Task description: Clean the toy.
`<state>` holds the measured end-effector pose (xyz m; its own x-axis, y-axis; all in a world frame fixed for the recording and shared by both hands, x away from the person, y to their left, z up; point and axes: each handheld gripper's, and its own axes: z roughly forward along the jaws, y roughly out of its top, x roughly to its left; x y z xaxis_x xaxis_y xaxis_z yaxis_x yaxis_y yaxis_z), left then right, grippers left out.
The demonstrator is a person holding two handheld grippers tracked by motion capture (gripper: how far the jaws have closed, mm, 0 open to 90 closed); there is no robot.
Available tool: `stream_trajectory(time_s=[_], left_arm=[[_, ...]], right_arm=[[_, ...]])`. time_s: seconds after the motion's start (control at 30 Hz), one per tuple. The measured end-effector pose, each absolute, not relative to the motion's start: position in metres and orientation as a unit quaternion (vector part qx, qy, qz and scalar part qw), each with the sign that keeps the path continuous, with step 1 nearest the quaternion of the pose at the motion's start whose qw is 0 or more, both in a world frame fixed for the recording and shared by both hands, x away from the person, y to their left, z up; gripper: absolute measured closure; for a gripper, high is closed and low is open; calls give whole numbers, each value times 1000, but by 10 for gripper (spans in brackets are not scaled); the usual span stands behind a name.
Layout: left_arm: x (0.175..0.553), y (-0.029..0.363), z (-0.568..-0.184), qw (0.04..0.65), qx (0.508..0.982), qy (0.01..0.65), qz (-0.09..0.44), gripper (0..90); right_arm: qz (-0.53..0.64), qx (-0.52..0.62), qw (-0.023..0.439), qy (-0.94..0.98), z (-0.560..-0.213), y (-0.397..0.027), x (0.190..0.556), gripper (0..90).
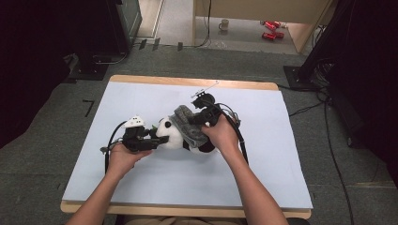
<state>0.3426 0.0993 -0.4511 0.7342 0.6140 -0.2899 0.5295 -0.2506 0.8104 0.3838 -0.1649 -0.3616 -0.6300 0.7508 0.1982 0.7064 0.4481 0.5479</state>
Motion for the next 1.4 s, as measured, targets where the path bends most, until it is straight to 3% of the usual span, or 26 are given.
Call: stream_trajectory(time_s=[0.37,0.63,1.03,1.4], left_arm=[[340,100,-453,488,796,357,42,444],[334,100,-456,482,801,351,50,444],[328,101,-460,484,800,348,57,442],[329,101,-460,489,797,351,54,436]], right_arm=[[375,456,42,806,-330,-198,388,787],[379,480,64,789,-325,-227,396,786],[355,503,54,786,-367,-245,413,785],[372,503,53,779,-392,-260,402,782]])
